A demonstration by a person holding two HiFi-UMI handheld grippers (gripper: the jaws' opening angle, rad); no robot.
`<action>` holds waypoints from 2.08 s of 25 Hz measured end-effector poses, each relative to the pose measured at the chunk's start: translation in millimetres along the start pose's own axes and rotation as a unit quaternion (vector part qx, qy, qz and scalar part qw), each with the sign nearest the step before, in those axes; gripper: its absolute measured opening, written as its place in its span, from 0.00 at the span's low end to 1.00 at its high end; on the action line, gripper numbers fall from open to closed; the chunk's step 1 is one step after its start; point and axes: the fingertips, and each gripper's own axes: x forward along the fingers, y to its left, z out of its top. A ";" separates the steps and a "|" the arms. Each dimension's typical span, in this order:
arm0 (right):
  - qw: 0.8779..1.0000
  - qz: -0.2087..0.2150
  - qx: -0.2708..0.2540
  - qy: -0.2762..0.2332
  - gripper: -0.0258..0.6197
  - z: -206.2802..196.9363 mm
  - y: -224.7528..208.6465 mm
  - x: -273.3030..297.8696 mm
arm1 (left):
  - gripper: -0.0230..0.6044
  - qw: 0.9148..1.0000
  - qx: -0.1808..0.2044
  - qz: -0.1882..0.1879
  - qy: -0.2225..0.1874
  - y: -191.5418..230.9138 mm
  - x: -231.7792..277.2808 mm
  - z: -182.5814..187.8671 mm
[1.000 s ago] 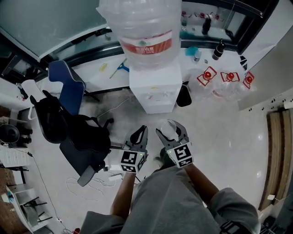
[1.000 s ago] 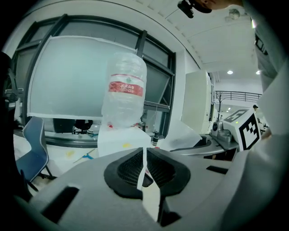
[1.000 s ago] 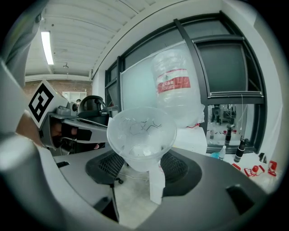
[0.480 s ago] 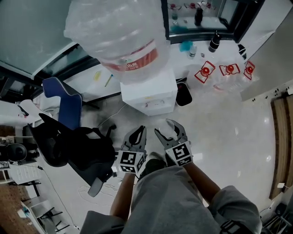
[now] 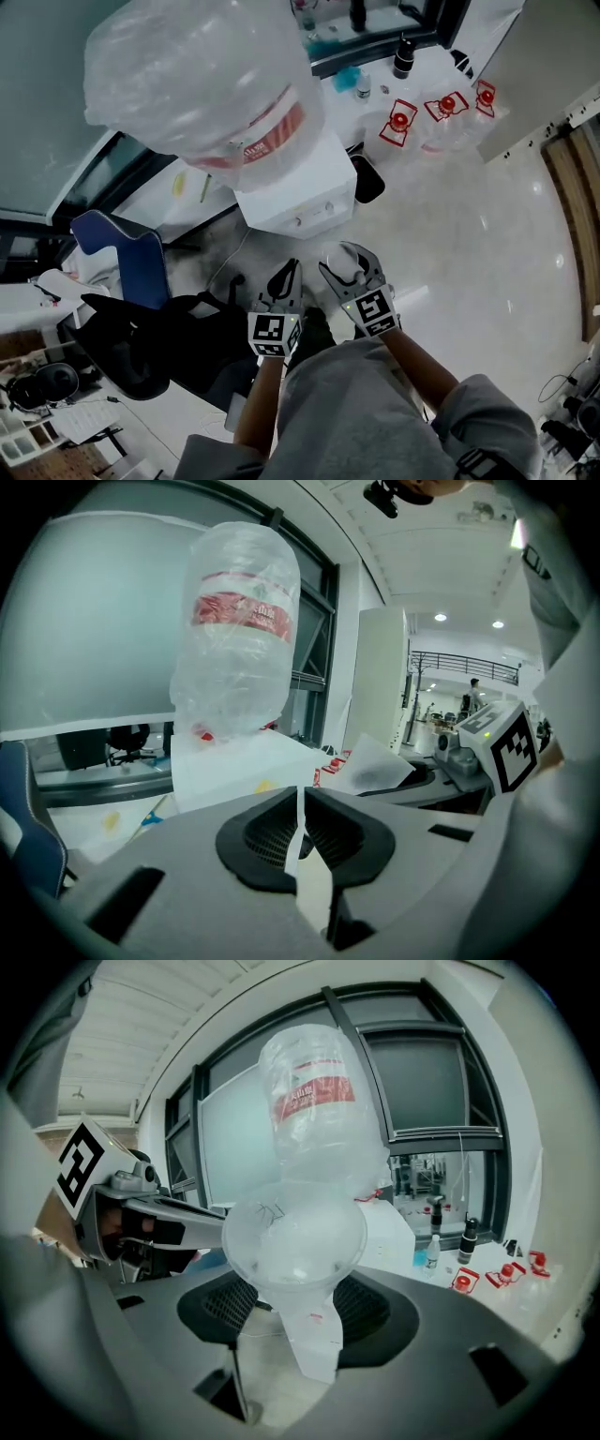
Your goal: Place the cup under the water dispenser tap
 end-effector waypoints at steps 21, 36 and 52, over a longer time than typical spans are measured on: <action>0.992 -0.122 0.001 0.015 0.42 -75.9 0.3 73.8 | 0.08 0.995 0.003 -0.094 0.031 56.6 36.6 -95.8; 0.995 -0.086 -0.013 0.043 0.42 -159.4 -13.6 111.6 | 0.07 0.994 0.022 -0.084 0.064 70.9 68.9 -156.8; 0.996 -0.067 -0.019 0.063 0.42 -252.9 -16.5 188.2 | 0.07 0.988 0.051 -0.109 0.099 79.2 96.3 -219.9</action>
